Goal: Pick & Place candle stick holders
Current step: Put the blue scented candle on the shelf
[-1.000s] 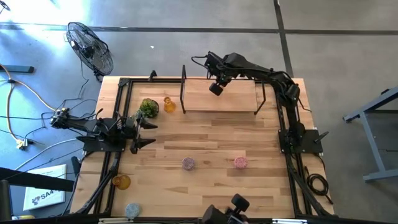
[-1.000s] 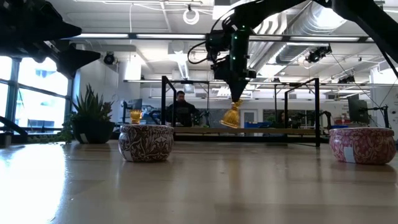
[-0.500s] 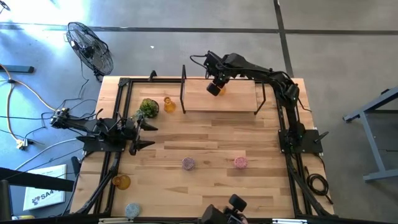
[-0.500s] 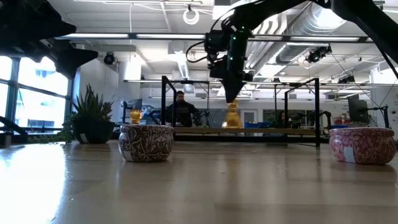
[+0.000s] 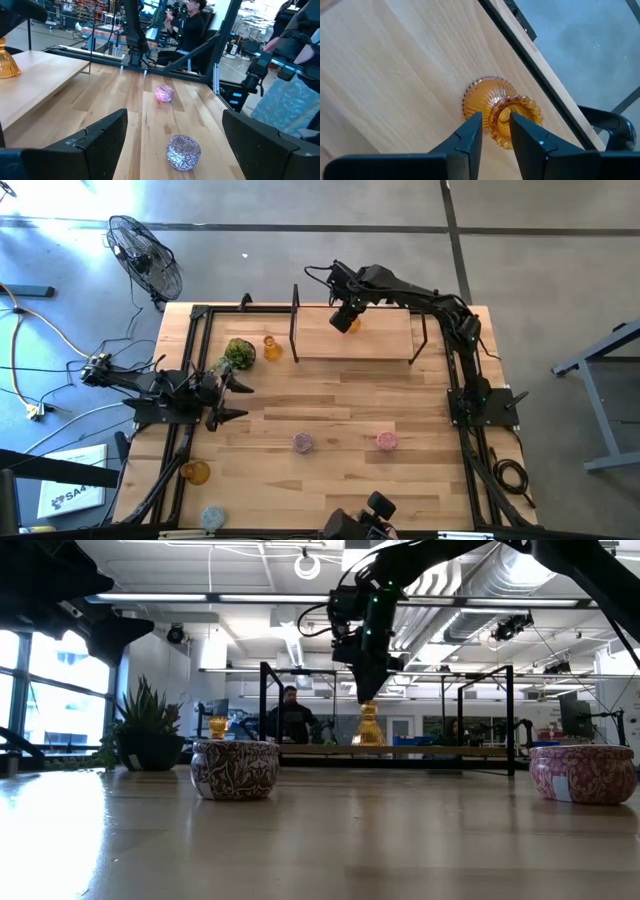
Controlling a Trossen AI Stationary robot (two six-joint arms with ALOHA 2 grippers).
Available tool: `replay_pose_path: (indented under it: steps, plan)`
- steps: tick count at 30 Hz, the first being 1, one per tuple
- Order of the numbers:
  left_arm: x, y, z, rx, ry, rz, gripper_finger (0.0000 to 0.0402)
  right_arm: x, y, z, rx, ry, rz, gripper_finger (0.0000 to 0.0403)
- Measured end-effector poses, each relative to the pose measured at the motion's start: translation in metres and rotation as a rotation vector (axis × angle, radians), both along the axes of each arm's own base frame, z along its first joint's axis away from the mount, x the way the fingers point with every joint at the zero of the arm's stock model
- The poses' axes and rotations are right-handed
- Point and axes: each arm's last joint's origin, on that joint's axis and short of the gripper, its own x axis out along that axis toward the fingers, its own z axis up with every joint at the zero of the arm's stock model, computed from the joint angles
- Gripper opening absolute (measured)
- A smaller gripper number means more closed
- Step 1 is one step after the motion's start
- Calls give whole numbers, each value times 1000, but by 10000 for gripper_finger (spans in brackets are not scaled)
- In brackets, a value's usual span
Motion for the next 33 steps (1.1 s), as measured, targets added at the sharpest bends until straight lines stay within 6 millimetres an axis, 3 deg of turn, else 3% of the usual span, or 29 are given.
replay_pose_path:
  steps: [8,14,21,26,33]
  plan:
    - [0,0,0,0,0,0,321,1,4,34,-68,-22,-38,79]
    - [0,0,0,0,0,1,321,4,27,72,-19,-88,23,74]
    - [0,1,1,-5,-15,25,321,3,80,101,99,-84,148,74]
    - [0,0,1,-38,-14,-1,321,1,125,102,141,-18,206,74]
    - [0,0,1,-117,-5,4,321,-1,201,90,124,84,308,74]
